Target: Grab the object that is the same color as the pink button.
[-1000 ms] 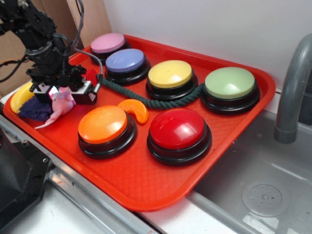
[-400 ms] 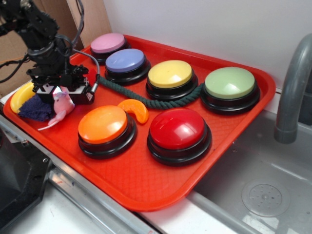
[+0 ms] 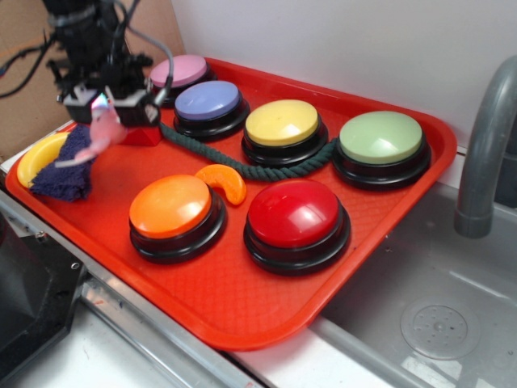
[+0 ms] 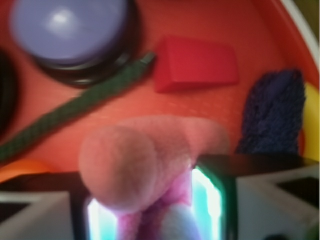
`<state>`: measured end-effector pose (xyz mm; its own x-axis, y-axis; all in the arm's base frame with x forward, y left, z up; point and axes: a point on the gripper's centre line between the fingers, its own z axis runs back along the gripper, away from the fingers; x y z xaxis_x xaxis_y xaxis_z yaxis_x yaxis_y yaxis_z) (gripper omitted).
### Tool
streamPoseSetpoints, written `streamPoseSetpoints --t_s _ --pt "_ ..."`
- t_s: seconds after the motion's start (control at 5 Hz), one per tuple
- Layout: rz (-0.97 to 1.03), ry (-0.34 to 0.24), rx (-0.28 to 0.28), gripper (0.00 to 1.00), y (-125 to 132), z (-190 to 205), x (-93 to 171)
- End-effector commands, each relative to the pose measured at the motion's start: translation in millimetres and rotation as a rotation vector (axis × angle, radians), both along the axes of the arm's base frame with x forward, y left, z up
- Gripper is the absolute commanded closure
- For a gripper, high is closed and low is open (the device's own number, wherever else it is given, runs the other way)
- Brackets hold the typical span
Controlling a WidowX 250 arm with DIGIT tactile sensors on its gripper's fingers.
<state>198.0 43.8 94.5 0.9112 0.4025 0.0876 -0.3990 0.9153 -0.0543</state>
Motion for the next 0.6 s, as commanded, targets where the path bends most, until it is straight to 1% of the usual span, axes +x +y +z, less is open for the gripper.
streamPoseSetpoints --t_s 0.0,0.2,0.4 --pt "-0.226 -0.103 -0.033 1.00 -44.3 65.9 5.3" --pt "-0.284 -0.069 -0.090 1.00 -54.0 68.8 4.8" --pt "-0.196 -0.068 -0.064 0.96 -38.5 69.8 3.0"
